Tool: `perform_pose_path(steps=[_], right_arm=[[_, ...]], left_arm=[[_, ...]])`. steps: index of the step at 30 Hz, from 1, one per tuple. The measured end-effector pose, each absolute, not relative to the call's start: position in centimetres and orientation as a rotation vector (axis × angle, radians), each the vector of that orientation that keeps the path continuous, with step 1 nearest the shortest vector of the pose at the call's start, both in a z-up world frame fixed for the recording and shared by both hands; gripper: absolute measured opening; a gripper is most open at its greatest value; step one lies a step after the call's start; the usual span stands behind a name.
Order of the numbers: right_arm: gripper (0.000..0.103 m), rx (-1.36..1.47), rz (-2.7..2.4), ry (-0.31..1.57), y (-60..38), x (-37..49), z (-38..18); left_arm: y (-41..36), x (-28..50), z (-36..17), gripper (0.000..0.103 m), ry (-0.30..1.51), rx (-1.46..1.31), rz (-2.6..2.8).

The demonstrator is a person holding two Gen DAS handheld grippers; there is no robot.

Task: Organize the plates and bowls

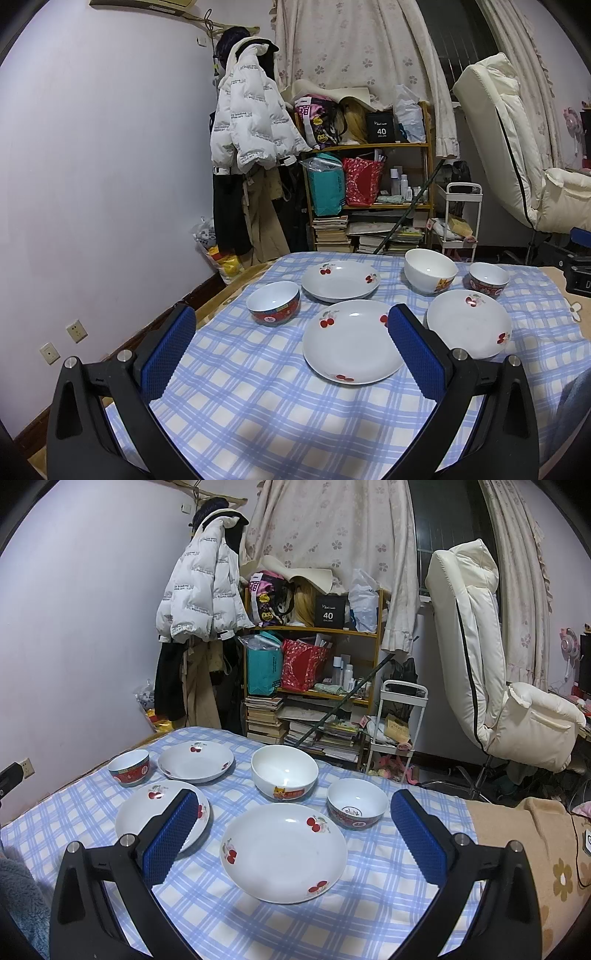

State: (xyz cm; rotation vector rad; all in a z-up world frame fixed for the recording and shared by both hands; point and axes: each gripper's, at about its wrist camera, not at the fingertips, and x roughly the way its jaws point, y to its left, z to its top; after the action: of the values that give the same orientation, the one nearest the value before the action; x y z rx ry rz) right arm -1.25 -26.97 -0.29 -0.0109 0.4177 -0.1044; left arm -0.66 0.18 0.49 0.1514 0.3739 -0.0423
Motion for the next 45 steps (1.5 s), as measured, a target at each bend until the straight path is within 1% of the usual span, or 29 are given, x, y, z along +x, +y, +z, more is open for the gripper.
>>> perform_pose_path(steps=[17, 24, 34, 41, 45], right_arm=[[0.103, -0.011, -0.108, 0.422, -27.3, -1.1, -0.2], [0.103, -0.010, -0.102, 0.419, -27.3, -1.4, -1.4], [0.103, -0.012, -0.099, 0.431, -27.1, -1.3, -1.7], [0.103, -0.017, -0.103, 0.432, -27.1, -1.4, -1.8], [0.103, -0.031, -0.099, 0.449, -26.9, -0.9, -1.8]], left_arm=[[0.1, -0.9, 0.4, 0.102, 0.359, 0.158, -0.040], [0.0, -1.0, 0.5, 0.102, 0.357, 0.162, -0.038], [0.2, -0.8, 0.5, 0.102, 0.361, 0.156, -0.046], [0.1, -0.4, 0.4, 0.102, 0.383, 0.140, -0.038], [0.4, 1.2, 0.6, 0.102, 0.445, 0.118, -0.040]])
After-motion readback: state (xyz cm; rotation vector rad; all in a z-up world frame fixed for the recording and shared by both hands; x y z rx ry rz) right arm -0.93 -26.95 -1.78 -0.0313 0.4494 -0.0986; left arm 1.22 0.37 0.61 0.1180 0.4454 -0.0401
